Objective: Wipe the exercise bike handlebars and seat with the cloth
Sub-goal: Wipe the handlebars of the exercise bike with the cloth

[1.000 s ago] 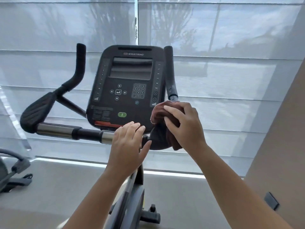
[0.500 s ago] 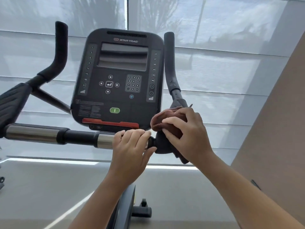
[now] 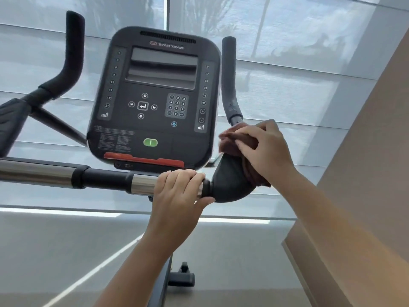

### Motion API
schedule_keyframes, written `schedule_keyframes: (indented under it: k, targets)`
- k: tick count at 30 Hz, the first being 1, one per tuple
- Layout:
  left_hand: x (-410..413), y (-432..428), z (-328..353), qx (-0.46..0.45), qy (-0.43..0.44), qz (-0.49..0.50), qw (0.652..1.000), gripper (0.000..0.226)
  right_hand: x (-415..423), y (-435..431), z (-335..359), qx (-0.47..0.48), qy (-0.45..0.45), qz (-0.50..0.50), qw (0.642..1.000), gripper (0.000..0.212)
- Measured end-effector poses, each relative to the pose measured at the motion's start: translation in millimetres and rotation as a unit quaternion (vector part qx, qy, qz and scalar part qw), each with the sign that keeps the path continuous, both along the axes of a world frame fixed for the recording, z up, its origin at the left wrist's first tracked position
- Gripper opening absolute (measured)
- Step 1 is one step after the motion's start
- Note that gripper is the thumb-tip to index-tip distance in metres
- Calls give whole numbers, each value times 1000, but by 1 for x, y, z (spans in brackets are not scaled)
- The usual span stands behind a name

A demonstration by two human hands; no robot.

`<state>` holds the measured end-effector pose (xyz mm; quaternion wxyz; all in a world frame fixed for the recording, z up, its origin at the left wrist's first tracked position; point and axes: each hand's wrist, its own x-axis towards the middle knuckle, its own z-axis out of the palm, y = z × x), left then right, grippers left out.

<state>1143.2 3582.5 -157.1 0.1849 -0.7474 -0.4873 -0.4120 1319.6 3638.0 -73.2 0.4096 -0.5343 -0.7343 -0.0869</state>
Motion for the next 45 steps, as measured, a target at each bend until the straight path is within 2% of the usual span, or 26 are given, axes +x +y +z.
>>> schedule_keyframes:
  k: [2,5,8,12,14,19,22,27,29,31,33,35,41,45]
  targets:
    - [0,0,0,-3,-9,-5,1000,41,-3,-4,-9,-8,25,-14,1000,19]
    - [-1,1,-1,-3,-24,-8,1000,42,-16,-44,-44,54,51,39,996,18]
    - [0,2,-3,-3,-42,-17,999,42,-8,-42,-40,51,27,66,996,18]
    - [-1,1,-1,-12,-66,-28,997,41,1,7,2,3,42,2,999,16]
    - [-1,0,-2,-16,-65,-27,997,41,-1,6,-1,-18,60,-18,998,16]
    - [2,-2,0,-33,-68,-17,997,37,-6,-49,-49,55,55,54,996,20]
    - [2,-3,2,-50,-67,-19,996,35,8,-24,-26,25,44,65,997,19]
    - [2,-3,4,-60,-68,-20,996,36,18,29,11,-50,81,12,995,19]
    - [1,-2,4,-55,-69,-24,996,36,21,16,1,-52,101,24,993,19]
    - [1,-1,2,-46,-68,-25,996,37,22,-12,-22,-13,115,43,992,21]
    - [0,1,1,-37,-67,-27,997,40,24,-33,-45,29,107,61,992,22]
    - [0,2,2,-30,-67,-28,997,42,25,-27,-41,29,92,65,993,23]
    - [1,0,4,-38,-75,-31,996,40,19,41,20,-73,58,28,995,22]
    - [1,-1,2,-47,-76,-27,996,42,15,-12,-9,-60,40,54,996,20]
